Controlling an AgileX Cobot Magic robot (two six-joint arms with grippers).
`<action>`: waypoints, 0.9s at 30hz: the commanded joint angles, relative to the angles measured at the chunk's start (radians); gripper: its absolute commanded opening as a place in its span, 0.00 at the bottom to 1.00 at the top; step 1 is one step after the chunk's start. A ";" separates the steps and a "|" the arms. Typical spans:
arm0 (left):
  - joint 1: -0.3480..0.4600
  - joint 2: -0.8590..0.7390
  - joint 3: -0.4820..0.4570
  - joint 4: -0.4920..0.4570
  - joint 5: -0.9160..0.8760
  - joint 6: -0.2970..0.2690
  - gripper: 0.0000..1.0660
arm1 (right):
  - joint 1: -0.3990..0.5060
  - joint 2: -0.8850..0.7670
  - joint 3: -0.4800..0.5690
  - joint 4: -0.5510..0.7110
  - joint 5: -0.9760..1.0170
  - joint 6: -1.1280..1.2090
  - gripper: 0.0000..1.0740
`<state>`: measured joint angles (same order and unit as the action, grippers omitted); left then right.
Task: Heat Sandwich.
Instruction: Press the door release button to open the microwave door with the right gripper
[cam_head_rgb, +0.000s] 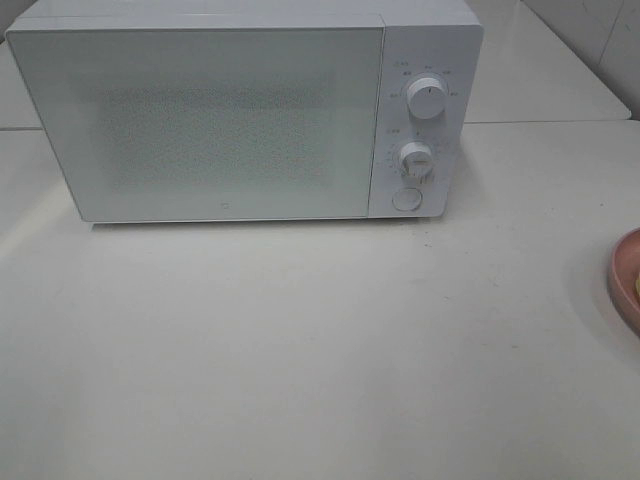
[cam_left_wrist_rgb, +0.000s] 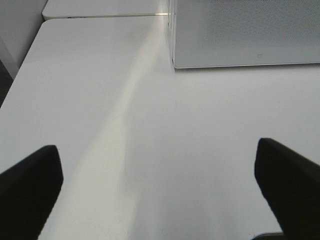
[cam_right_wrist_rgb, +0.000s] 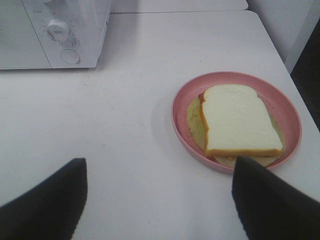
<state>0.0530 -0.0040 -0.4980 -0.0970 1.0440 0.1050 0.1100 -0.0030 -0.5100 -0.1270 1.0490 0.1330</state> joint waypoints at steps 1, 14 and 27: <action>-0.001 -0.027 0.002 -0.001 -0.015 -0.003 0.95 | -0.006 -0.028 0.003 0.000 -0.008 -0.003 0.71; -0.001 -0.027 0.002 -0.001 -0.015 -0.003 0.95 | -0.006 -0.028 0.003 0.000 -0.008 -0.003 0.71; -0.001 -0.027 0.002 -0.001 -0.015 -0.003 0.95 | -0.006 0.070 -0.038 0.000 -0.069 -0.004 0.71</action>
<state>0.0530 -0.0040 -0.4980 -0.0970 1.0440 0.1050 0.1100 0.0470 -0.5420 -0.1270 1.0000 0.1330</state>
